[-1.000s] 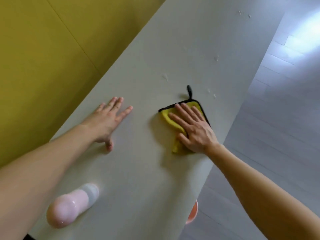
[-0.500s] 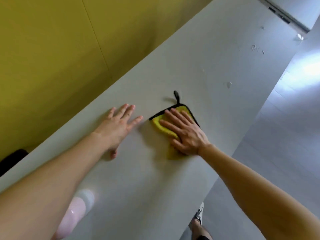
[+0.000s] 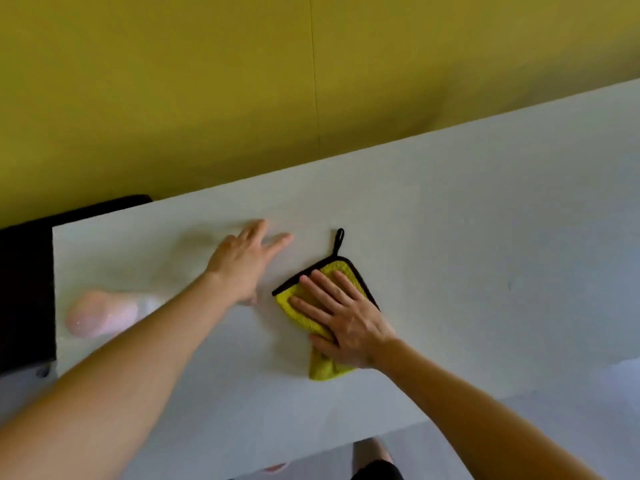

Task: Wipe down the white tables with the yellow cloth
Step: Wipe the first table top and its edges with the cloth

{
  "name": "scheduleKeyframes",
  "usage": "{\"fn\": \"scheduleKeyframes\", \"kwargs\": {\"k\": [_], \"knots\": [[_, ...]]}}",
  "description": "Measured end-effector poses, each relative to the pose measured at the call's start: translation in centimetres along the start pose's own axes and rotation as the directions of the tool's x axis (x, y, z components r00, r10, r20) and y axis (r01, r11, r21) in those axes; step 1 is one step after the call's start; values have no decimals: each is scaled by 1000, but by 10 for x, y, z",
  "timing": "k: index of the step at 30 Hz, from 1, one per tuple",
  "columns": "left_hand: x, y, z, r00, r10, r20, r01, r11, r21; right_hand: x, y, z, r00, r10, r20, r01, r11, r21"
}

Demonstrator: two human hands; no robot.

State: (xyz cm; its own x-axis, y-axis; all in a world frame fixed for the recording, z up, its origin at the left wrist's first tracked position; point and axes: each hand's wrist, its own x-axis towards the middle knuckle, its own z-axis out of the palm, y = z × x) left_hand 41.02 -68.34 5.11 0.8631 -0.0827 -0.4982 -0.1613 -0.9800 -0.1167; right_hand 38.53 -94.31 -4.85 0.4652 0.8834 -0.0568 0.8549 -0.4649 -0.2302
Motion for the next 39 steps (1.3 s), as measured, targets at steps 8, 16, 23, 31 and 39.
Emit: {"fn": "scheduleKeyframes", "kwargs": {"k": [8,16,23,31,39], "knots": [[3,27,21,965,-248,84,262,927,-269,24,161,-48,821,552,-149,-556,831,16],[4,28,25,953,-286,99,302,910,-284,-7,31,-9,991,-129,31,129,992,7],[6,19,30,958,-275,80,285,902,-325,55,166,-50,860,485,-161,-494,869,-19],[-1,20,23,959,-281,31,273,894,-355,33,20,-15,985,-173,23,173,984,-35],[-45,-7,50,920,-386,64,379,838,-392,80,113,-38,769,612,-184,-625,781,-15]]}}
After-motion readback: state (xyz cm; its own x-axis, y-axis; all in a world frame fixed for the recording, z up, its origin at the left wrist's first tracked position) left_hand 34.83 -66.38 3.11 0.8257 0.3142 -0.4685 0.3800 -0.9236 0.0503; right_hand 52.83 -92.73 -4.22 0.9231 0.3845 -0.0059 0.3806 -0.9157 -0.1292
